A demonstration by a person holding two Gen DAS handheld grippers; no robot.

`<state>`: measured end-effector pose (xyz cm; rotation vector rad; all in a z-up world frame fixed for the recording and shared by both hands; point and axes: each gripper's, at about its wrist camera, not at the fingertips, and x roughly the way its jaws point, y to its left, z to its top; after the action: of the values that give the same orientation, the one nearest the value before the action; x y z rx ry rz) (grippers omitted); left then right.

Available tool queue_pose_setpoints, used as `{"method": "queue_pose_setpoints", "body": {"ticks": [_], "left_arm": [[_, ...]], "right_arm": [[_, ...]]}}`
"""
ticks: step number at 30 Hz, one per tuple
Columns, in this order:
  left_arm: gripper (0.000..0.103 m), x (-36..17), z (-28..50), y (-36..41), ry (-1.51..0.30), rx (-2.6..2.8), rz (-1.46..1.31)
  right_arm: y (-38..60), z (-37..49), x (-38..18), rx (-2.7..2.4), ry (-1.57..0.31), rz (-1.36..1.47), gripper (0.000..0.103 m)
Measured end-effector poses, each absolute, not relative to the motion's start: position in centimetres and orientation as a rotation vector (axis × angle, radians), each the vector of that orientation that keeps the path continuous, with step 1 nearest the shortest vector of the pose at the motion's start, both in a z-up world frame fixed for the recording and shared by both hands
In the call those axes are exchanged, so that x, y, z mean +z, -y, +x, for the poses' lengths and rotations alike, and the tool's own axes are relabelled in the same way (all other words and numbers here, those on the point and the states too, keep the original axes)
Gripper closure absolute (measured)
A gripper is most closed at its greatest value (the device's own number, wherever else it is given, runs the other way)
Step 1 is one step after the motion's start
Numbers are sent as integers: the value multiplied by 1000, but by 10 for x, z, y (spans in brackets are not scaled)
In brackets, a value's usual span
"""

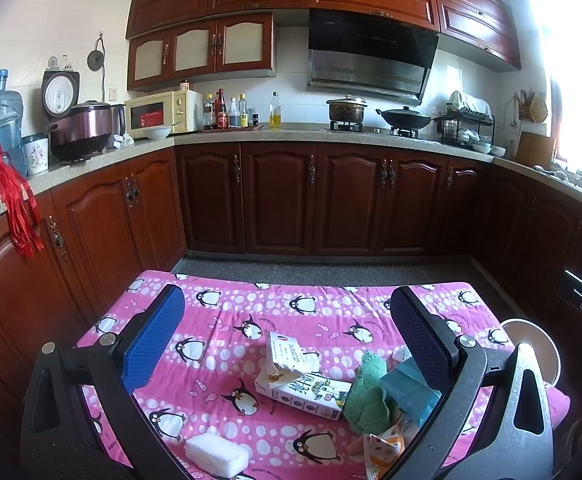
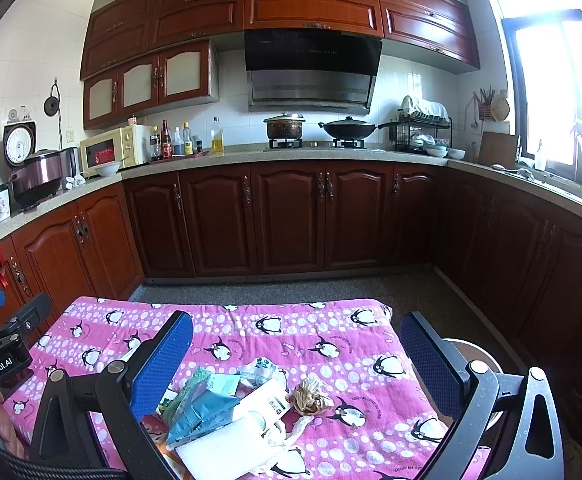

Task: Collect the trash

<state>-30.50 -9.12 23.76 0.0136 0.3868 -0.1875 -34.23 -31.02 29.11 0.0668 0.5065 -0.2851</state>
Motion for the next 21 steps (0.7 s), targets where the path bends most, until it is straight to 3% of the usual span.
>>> {"method": "queue_pose_setpoints", "body": {"ticks": [21], "left_arm": [[1, 231, -303, 92, -399, -187, 14]], "right_arm": [[310, -338, 287, -288, -536, 63, 0]]}}
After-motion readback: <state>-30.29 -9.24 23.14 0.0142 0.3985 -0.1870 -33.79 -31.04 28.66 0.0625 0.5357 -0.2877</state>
